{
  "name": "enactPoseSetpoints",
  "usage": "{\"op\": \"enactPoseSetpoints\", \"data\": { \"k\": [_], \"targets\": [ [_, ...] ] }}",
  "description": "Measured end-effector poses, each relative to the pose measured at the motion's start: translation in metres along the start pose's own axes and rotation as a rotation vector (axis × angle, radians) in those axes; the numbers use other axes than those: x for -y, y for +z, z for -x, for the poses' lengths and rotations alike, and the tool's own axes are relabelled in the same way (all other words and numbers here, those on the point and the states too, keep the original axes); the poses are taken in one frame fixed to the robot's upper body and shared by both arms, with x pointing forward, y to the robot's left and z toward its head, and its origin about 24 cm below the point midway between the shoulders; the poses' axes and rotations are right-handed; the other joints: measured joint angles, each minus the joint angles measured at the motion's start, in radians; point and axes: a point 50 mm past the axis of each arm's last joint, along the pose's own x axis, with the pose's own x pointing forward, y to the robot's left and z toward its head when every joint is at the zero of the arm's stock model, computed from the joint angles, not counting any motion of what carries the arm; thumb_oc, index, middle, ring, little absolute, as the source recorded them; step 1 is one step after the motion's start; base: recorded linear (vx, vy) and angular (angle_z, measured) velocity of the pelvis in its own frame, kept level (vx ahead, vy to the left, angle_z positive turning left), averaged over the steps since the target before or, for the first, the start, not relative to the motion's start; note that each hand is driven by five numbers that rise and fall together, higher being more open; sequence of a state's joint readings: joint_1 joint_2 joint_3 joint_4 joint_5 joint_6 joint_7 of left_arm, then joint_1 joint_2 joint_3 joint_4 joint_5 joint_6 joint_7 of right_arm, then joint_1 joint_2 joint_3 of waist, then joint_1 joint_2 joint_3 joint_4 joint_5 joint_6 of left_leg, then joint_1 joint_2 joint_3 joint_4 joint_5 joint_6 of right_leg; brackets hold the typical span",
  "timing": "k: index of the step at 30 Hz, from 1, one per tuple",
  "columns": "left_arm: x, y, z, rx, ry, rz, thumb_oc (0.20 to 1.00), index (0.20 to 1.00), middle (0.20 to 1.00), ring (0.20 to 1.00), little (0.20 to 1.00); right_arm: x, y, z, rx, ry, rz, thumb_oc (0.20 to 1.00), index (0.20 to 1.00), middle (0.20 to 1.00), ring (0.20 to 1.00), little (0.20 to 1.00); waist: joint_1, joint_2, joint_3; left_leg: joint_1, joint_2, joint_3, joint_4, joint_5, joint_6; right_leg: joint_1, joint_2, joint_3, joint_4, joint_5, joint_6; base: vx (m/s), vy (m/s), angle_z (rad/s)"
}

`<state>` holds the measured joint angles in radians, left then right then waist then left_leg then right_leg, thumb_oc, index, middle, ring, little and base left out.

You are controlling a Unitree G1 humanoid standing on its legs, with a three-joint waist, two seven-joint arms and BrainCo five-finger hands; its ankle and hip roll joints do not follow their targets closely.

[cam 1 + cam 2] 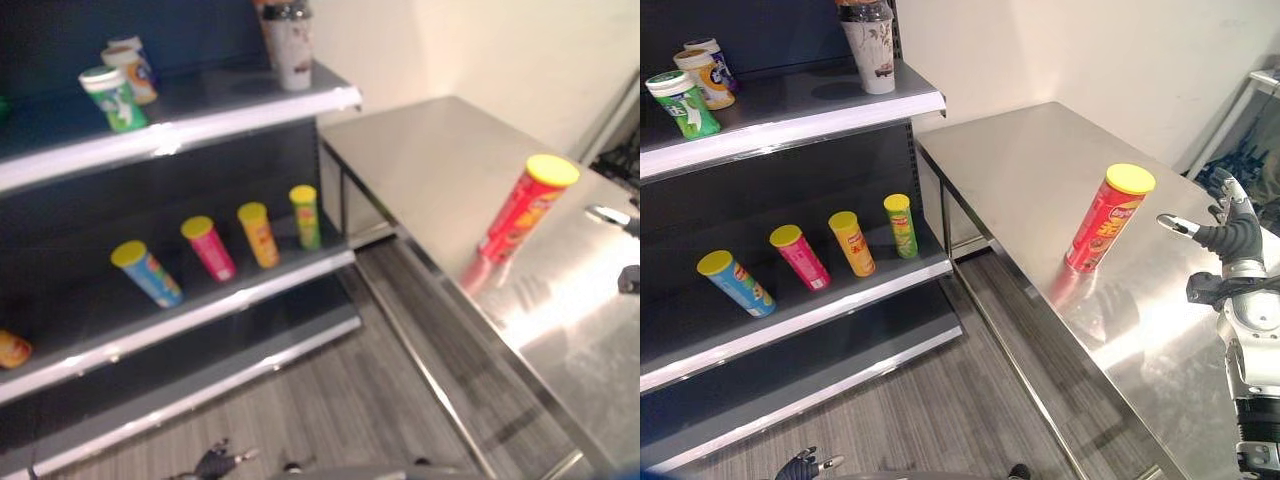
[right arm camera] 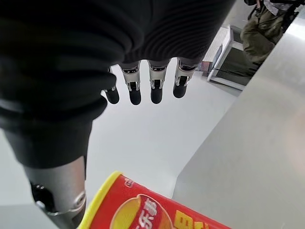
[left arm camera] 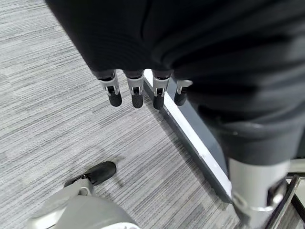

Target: Put the goods on the table back onto the shelves and tidy them up.

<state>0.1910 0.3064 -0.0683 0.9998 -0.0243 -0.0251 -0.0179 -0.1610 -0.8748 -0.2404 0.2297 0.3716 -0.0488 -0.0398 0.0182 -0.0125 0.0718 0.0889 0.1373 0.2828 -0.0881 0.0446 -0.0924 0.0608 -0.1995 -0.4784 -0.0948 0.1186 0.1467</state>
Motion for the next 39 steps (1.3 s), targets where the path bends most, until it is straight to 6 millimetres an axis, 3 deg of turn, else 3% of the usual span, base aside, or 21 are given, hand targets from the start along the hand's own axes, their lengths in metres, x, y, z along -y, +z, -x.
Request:
{"op": "enactPoseSetpoints", "data": {
  "k": [16, 23, 32, 39],
  "targets": [
    [0.002, -0.014, 0.004, -0.033, -0.011, 0.007, 1.0, 1.0, 1.0, 1.0, 1.0, 0.001, 0.015, -0.008, 0.031, 0.078, 0.041, 1.0, 1.0, 1.0, 1.0, 1.0, 0.008, -0.013, 0.002, -0.003, 0.0, -0.017, 0.0, 0.0, 0.0, 0.005, 0.002, -0.019, 0.001, 0.002, -0.006, 0.0, -0.003, 0.01],
    [0.005, -0.013, 0.004, -0.027, -0.02, 0.01, 1.0, 1.0, 1.0, 1.0, 1.0, -0.008, 0.025, -0.026, 0.029, 0.159, 0.106, 1.0, 1.0, 1.0, 1.0, 1.0, 0.021, -0.028, 0.005, -0.004, 0.001, -0.025, 0.0, 0.002, -0.003, 0.011, 0.004, -0.027, 0.0, 0.001, -0.005, 0.0, -0.005, 0.04],
    [0.005, -0.012, 0.004, -0.022, -0.019, 0.034, 1.0, 1.0, 1.0, 1.0, 1.0, -0.014, 0.023, -0.028, 0.001, 0.23, 0.146, 1.0, 1.0, 1.0, 1.0, 1.0, 0.028, -0.039, 0.004, -0.013, 0.0, -0.033, 0.0, 0.002, -0.003, 0.01, 0.003, -0.033, 0.0, 0.0, -0.004, 0.0, -0.002, 0.01],
    [0.005, -0.013, 0.004, -0.028, -0.019, 0.034, 1.0, 1.0, 1.0, 1.0, 1.0, -0.004, 0.017, -0.029, -0.048, 0.231, 0.194, 1.0, 1.0, 1.0, 1.0, 1.0, 0.028, -0.039, 0.005, -0.018, -0.001, -0.051, 0.001, 0.005, -0.006, 0.012, 0.004, -0.051, 0.0, -0.003, -0.003, 0.0, -0.002, 0.06]
  ]
}}
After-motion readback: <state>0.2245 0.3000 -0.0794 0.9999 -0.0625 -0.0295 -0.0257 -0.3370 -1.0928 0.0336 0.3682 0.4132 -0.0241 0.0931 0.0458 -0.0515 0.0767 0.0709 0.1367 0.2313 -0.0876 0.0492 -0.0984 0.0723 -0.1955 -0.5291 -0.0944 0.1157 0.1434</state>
